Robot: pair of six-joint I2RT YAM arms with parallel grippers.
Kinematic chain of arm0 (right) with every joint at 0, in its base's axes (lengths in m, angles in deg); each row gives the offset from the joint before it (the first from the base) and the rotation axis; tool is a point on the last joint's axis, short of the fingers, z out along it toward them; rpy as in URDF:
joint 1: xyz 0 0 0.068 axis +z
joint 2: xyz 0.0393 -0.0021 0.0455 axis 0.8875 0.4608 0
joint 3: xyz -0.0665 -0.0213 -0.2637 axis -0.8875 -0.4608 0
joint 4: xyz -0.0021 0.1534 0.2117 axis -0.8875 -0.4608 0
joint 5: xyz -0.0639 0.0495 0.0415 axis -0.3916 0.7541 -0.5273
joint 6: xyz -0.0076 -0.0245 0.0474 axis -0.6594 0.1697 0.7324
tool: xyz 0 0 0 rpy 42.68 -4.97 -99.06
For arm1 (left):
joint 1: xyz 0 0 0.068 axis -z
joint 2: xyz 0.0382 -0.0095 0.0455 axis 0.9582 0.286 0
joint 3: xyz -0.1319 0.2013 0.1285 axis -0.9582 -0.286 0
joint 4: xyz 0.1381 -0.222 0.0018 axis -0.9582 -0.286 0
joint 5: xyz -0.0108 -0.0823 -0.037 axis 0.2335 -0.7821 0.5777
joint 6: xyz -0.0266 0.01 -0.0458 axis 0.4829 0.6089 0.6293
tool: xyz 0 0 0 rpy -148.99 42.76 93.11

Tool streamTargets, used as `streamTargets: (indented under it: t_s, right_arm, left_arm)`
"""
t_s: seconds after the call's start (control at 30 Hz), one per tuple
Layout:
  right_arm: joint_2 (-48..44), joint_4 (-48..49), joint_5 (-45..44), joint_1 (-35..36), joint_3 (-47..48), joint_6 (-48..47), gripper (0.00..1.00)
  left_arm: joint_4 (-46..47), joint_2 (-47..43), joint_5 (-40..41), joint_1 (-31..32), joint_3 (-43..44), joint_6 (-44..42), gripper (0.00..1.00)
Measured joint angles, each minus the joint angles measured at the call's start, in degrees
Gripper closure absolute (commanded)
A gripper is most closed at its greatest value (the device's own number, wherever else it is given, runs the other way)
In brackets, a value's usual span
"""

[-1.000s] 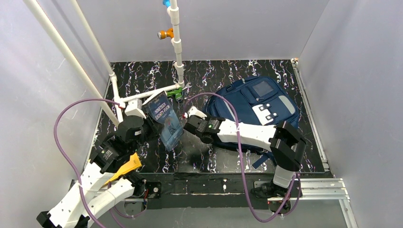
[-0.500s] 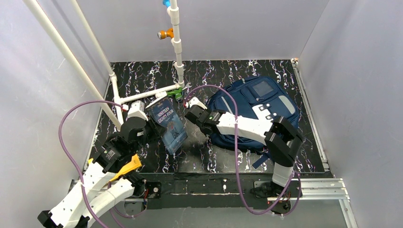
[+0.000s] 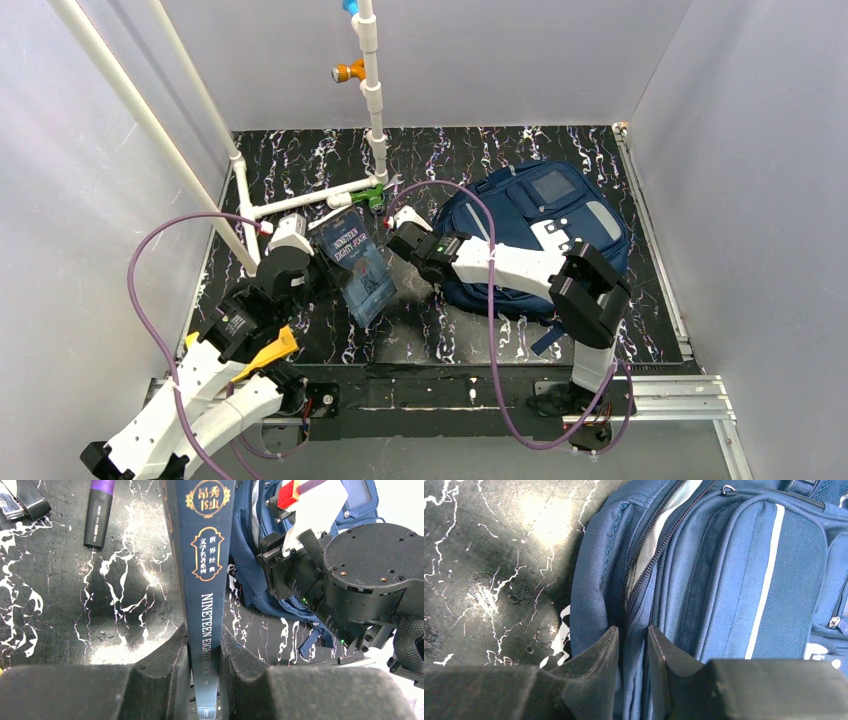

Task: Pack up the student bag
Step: Place the book in the student bag.

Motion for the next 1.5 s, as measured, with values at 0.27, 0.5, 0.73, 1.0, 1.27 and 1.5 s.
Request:
streamTargets:
  t_s: [0.27, 0.5, 0.73, 1.0, 1.27, 1.5]
  right_arm:
    - [1.16, 1.42, -3.04, -0.63, -1.46, -0.02, 0.92]
    - [0.39, -4.09, -4.31, -0.61, 2.62, -0.13, 0.99]
    - [-15.06, -7.15, -1.31, -3.23, 4.39, -1.86, 0.99]
    - [-25.92, -4.55, 12.02, -15.21, 3.41, 1.16, 0.99]
    - [-26.25, -4.37, 20.79, -18.53, 3.13, 3.87, 0.99]
    - [-27.58, -4.37, 23.37, -20.22, 3.13, 5.53, 0.99]
  left_arm:
    - [0.04, 0.31, -1.16, 0.00, -0.07, 0.37, 1.00]
    - [0.24, 1.49, -3.37, -0.02, 0.00, 0.85, 1.00]
    - [7.08, 6.84, -13.18, -0.09, -0.02, 4.13, 1.00]
    - [23.54, 19.02, -31.54, -1.44, 0.04, 11.85, 1.00]
    - [33.57, 34.60, -45.35, -3.52, 4.28, 16.52, 1.00]
    - [42.77, 44.35, -51.98, -3.67, 6.56, 20.31, 1.00]
